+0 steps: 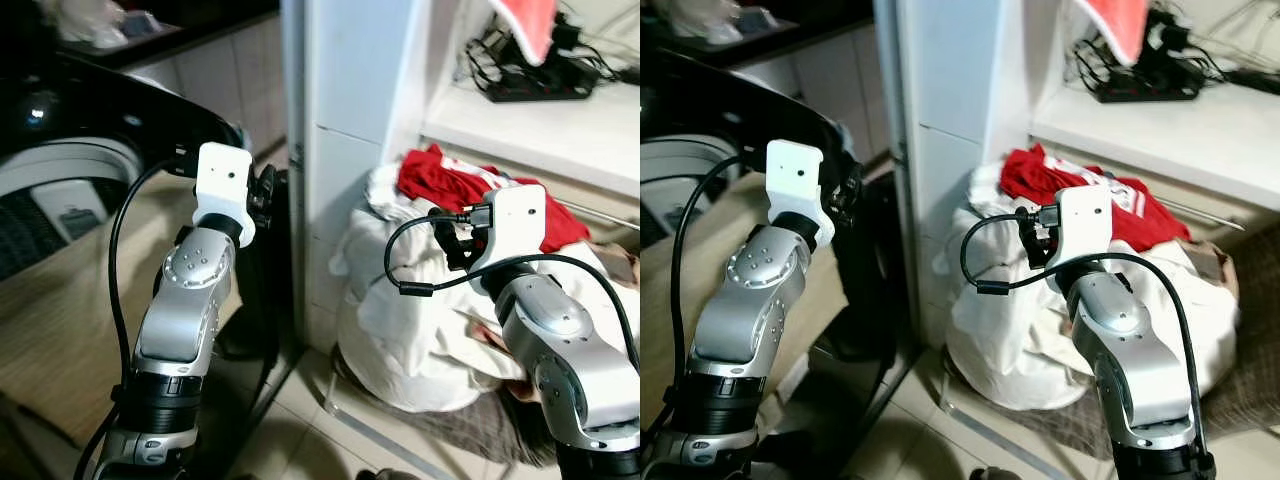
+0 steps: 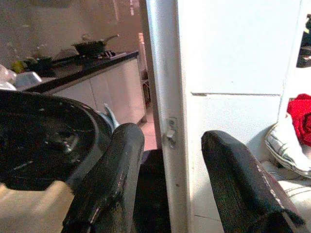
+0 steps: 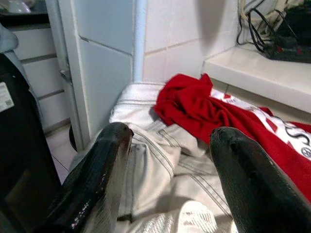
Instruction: Clothes washing
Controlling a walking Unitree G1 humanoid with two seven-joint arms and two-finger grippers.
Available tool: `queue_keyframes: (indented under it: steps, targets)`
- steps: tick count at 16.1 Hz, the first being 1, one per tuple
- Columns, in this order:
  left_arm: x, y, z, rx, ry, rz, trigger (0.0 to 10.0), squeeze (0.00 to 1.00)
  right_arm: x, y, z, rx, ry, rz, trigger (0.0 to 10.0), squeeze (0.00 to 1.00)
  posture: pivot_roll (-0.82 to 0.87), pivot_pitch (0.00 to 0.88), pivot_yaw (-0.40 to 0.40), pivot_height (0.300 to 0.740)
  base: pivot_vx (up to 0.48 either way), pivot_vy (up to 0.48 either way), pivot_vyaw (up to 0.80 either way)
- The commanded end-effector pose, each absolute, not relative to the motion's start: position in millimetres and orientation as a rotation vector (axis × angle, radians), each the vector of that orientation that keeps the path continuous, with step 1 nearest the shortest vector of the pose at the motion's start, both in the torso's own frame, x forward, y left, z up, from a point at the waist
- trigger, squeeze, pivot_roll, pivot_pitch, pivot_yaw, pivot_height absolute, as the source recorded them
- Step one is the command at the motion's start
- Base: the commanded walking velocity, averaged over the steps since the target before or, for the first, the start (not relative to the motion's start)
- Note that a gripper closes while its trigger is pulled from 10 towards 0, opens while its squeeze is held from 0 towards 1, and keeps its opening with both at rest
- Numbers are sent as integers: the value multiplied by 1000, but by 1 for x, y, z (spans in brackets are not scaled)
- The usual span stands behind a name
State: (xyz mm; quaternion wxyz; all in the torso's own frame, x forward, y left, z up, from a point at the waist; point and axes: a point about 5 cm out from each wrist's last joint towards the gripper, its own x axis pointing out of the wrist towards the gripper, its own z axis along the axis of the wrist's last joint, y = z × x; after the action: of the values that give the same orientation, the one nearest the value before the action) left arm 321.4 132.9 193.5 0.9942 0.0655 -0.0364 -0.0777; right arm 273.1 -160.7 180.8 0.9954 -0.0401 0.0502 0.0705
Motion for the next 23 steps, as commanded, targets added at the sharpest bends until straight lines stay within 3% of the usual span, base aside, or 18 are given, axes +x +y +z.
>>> queue_keyframes:
  steps: [1, 13, 19, 23]
  targets:
    - [324, 135, 195, 116, -64, -150, 10000, 0, 273, -161, 184, -72, 97, 143, 10000, 0, -113, 0, 6, 740, 0, 0, 0]
    - [324, 136, 196, 99, -67, -146, 10000, 0, 274, -159, 184, -63, 116, 163, 10000, 0, -115, 0, 3, 740, 255, 0, -179]
    - [323, 140, 195, 91, -72, -134, 10000, 0, 273, -158, 183, -70, 119, 174, 10000, 0, -114, 0, 2, 740, 0, 0, 0]
    - [323, 139, 194, 89, -66, -139, 10000, 0, 273, -159, 183, -77, 117, 175, 10000, 0, -116, 0, 2, 740, 0, 303, 0]
